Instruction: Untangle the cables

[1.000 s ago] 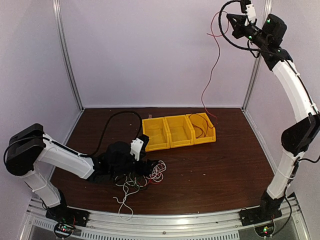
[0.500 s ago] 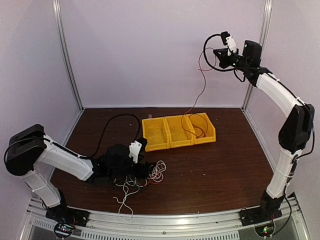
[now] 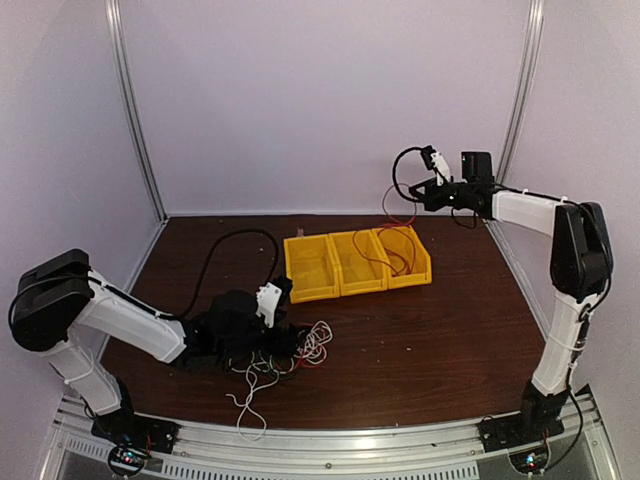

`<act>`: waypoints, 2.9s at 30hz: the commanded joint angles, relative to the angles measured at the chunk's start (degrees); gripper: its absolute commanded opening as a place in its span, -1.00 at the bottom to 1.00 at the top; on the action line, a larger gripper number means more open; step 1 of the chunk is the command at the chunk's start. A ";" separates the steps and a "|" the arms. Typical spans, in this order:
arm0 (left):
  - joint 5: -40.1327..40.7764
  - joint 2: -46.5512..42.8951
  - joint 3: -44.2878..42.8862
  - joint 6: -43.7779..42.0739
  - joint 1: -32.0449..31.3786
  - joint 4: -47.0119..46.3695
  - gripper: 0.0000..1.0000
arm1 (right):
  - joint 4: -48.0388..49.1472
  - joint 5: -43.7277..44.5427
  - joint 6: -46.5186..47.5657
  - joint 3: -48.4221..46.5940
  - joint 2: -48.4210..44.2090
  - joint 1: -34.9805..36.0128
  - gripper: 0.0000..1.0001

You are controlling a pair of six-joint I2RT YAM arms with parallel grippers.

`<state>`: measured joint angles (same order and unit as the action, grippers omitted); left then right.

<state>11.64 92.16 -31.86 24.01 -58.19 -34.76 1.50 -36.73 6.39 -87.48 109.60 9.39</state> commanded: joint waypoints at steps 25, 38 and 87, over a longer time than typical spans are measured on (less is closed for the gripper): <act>0.44 1.49 1.85 1.63 -0.17 -5.77 0.50 | -10.81 18.77 5.46 0.69 12.03 7.51 -1.00; 0.11 0.96 1.18 1.05 -0.25 -4.96 0.50 | -16.18 20.33 6.64 1.84 9.54 8.37 -0.78; 1.42 -0.87 4.23 2.36 -0.75 -6.58 0.49 | -29.20 27.69 4.77 -13.69 13.52 12.23 -0.21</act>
<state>12.01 92.42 -28.12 25.98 -58.61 -37.91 -26.87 -10.96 12.67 -99.42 122.23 22.09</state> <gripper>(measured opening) 0.744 0.390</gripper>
